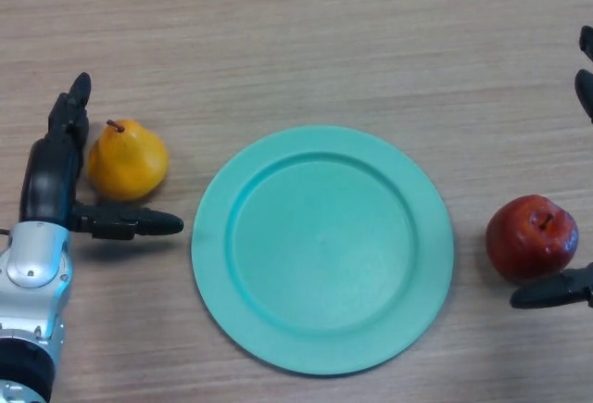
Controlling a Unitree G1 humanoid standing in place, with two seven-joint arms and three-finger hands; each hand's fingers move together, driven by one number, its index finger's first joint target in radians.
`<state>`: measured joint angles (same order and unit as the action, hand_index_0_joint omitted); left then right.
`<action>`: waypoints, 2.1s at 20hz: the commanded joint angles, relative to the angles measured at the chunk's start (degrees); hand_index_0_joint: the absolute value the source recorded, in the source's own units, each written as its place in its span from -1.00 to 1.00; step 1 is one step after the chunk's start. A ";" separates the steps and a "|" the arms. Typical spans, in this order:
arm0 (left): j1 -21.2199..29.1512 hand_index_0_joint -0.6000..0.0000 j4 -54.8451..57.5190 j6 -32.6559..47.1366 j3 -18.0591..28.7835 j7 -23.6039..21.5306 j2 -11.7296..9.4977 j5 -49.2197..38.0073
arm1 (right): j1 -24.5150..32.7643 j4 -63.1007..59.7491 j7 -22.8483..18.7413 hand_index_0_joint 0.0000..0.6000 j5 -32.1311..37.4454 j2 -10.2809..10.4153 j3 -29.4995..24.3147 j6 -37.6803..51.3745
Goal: Pick up the yellow pear and place it on the plate
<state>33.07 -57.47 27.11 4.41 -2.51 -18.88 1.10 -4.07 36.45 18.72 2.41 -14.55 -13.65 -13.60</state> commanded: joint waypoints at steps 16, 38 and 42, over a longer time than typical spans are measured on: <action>2.01 -1.00 1.85 5.62 0.47 -26.37 -6.01 21.13 | -0.16 6.98 -0.35 -0.17 4.56 -0.50 -4.52 4.41; -17.77 -1.00 58.43 -23.21 -20.31 7.01 7.98 13.48 | 2.28 3.66 -1.58 -1.00 5.60 -1.84 -3.70 6.13; -17.20 -1.00 52.95 -18.33 -19.89 6.54 7.99 20.88 | 2.65 4.16 -1.28 -1.00 5.38 -2.10 -4.33 4.91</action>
<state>13.68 -7.02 2.24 -17.67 6.11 -10.47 20.02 -2.86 37.25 18.48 4.80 -14.61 -14.63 -14.48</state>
